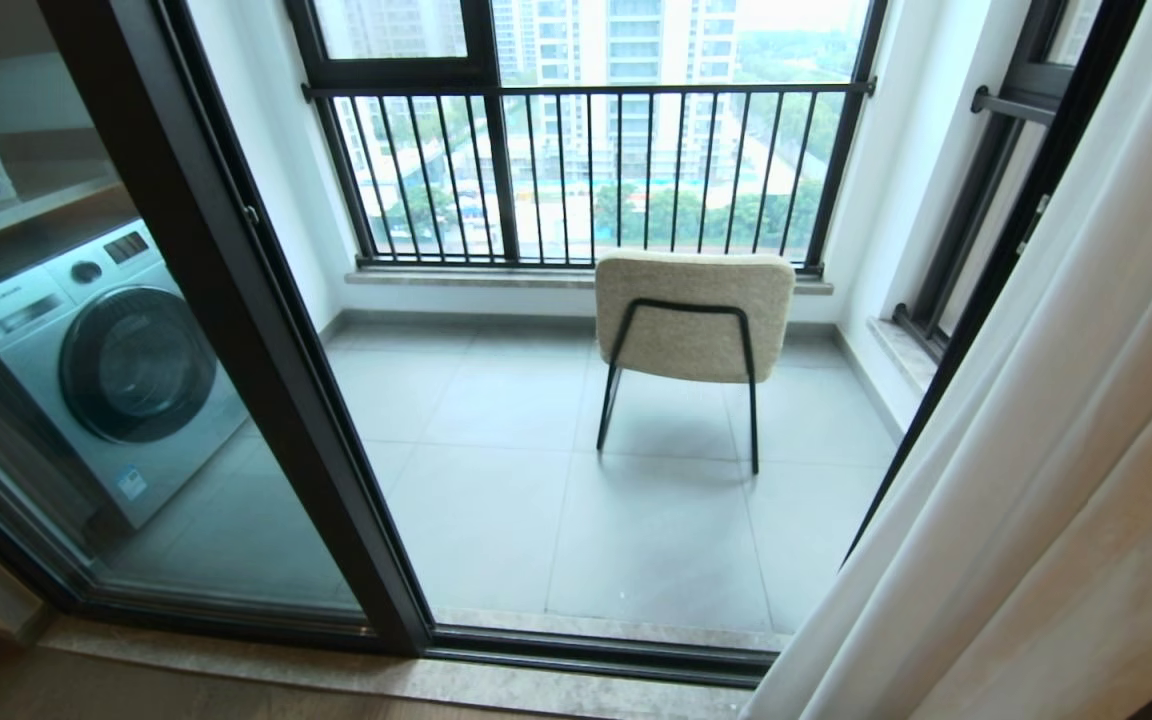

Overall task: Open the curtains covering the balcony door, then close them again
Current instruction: Close the inner curtains on both sides

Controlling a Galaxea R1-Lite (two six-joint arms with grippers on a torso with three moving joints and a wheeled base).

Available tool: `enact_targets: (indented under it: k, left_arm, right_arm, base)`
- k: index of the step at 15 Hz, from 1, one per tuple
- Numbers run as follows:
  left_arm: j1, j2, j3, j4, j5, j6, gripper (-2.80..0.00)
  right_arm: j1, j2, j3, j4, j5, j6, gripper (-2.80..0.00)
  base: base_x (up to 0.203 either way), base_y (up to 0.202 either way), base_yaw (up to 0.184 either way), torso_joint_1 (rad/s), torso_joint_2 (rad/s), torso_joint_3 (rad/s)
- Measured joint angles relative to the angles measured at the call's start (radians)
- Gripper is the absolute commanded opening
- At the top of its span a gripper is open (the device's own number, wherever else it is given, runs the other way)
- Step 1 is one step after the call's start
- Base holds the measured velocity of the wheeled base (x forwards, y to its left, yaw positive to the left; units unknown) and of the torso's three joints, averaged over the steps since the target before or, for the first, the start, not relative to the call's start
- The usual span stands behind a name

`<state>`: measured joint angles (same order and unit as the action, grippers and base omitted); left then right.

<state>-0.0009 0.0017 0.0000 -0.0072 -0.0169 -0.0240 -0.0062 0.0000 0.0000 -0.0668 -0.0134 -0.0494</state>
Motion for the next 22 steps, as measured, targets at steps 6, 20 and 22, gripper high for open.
enact_targets:
  k: [6,20,22]
  left_arm:
    - [0.000,0.000,0.000,0.000,0.000,0.000,-2.80]
    - [0.000,0.000,0.000,0.000,0.000,0.000,-2.80]
    - [0.000,0.000,0.000,0.000,0.000,0.000,-2.80]
  right_arm:
    - [0.001,0.000,0.000,-0.037,0.000,0.003,-2.80]
    - [0.003,0.148,-0.173,-0.082,0.019,0.004,-2.80]
    - [0.003,0.158,-0.176,-0.082,0.019,0.004,-2.80]
  base:
    - [0.000,0.000,0.000,0.000,0.00,0.000]
    - [0.000,0.000,0.000,0.000,0.00,0.000]
    - [0.000,0.000,0.000,0.000,0.00,0.000]
